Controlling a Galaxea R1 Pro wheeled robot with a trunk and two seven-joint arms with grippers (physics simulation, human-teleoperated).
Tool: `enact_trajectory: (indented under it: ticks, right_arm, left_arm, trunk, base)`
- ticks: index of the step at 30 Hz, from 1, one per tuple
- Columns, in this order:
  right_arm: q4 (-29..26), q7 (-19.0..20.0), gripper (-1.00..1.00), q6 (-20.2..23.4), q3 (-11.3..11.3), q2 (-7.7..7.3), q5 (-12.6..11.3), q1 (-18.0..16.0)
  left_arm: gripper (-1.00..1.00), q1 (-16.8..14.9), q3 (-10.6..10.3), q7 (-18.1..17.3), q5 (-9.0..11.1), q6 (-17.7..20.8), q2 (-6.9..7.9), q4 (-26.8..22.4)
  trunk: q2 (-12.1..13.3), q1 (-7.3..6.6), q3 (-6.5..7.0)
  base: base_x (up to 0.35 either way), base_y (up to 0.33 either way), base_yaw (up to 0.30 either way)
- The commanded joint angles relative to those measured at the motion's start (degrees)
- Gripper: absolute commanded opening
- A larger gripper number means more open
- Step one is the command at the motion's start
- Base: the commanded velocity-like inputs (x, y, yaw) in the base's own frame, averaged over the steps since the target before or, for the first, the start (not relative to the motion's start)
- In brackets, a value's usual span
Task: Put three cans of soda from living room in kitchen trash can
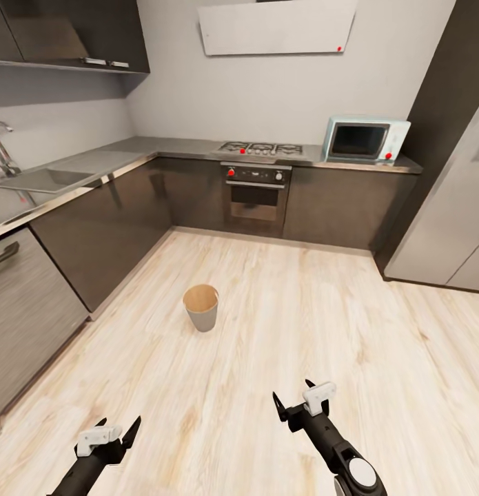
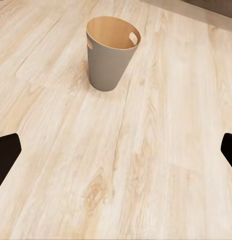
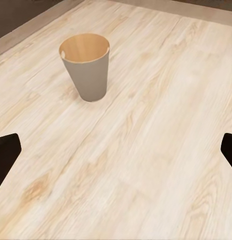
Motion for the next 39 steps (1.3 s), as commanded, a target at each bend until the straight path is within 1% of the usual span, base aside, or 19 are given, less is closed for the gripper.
enact_trajectory:
  ticks: [1, 14, 27, 39]
  right_arm:
    - [0.0, -0.03, 1.0, -0.07, 0.01, 0.01, 0.05, 0.0]
    - [0.0, -0.18, 1.0, -0.42, 1.39, 0.11, 0.35, 0.08]
    - [0.0, -0.21, 1.0, -0.48, 1.56, 0.12, 0.42, 0.09]
    - [0.0, -0.2, 1.0, -0.44, 1.55, 0.11, 0.23, 0.09]
  left_arm:
    - [1.0, 0.0, 0.0, 0.0, 0.0, 0.0, 0.01, 0.0]
    - [1.0, 0.0, 0.0, 0.02, -0.02, 0.0, -0.03, 0.0]
    - [1.0, 0.0, 0.0, 0.03, -0.02, 0.0, -0.03, 0.0]
    - [1.0, 0.0, 0.0, 0.03, -0.01, 0.0, -0.03, 0.0]
  trunk:
    - [0.0, 0.0, 0.0]
    - [0.0, 0.0, 0.0]
    - [0.0, 0.0, 0.8]
    - [0.0, 0.0, 1.0]
  base:
    - [0.149, 0.0, 0.001]
    - [0.127, 0.0, 0.0]
    - [0.102, 0.0, 0.051]
    - [0.092, 0.0, 0.039]
